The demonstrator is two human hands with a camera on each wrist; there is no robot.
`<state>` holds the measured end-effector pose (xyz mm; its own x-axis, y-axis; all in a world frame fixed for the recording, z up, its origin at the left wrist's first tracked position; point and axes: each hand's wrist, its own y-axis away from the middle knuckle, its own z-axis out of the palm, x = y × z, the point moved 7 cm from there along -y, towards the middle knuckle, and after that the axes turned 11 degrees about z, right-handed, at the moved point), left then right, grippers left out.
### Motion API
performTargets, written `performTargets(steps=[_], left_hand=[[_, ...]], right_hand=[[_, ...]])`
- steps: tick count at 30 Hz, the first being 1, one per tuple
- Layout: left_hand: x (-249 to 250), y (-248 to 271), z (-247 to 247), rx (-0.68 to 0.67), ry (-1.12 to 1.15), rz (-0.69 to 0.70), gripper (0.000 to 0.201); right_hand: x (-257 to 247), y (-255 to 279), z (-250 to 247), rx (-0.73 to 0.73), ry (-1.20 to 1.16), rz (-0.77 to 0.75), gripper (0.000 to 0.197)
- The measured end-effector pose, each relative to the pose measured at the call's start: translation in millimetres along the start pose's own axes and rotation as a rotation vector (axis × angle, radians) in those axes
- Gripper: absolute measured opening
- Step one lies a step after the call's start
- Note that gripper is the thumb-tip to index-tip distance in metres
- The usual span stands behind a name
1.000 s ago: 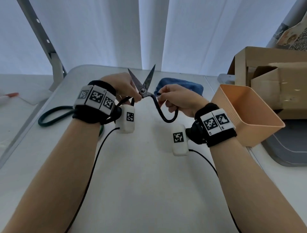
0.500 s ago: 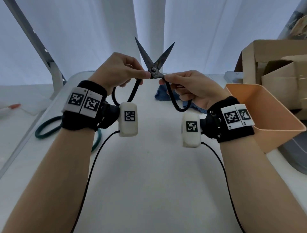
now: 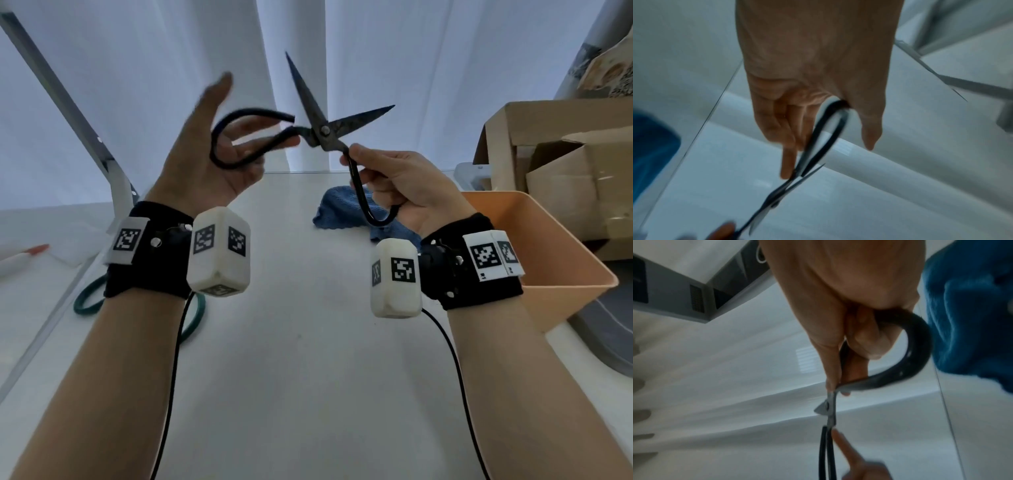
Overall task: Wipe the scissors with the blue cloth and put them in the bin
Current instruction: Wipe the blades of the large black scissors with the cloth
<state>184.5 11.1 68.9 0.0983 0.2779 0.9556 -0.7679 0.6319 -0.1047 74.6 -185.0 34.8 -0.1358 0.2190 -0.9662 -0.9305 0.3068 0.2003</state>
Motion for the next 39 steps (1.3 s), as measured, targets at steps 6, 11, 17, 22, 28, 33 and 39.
performTargets(steps=[6,11,17,22,28,33,39], left_hand=[[-4,-1,32,-0.003,0.327,0.087,0.061],[-16,-14,51,0.027,0.033,0.176,0.012],[-14,-14,44,0.022,-0.005,0.165,0.014],[-12,-14,37,0.009,-0.062,0.137,0.013],[3,-18,10,0.128,0.005,0.184,0.012],[9,-18,-21,0.228,0.053,0.193,0.014],[12,-15,-24,0.244,0.07,0.184,0.013]], right_hand=[[-4,0,5,0.048,-0.189,-0.055,0.023],[-1,0,18,0.064,-0.15,-0.053,0.02],[-3,2,20,0.029,-0.071,-0.021,0.022],[-1,3,21,0.015,0.054,-0.013,0.024],[11,-6,20,0.012,-0.084,0.052,0.077],[20,-7,5,0.222,0.34,0.16,0.033],[38,-19,-7,0.37,0.722,0.272,0.038]])
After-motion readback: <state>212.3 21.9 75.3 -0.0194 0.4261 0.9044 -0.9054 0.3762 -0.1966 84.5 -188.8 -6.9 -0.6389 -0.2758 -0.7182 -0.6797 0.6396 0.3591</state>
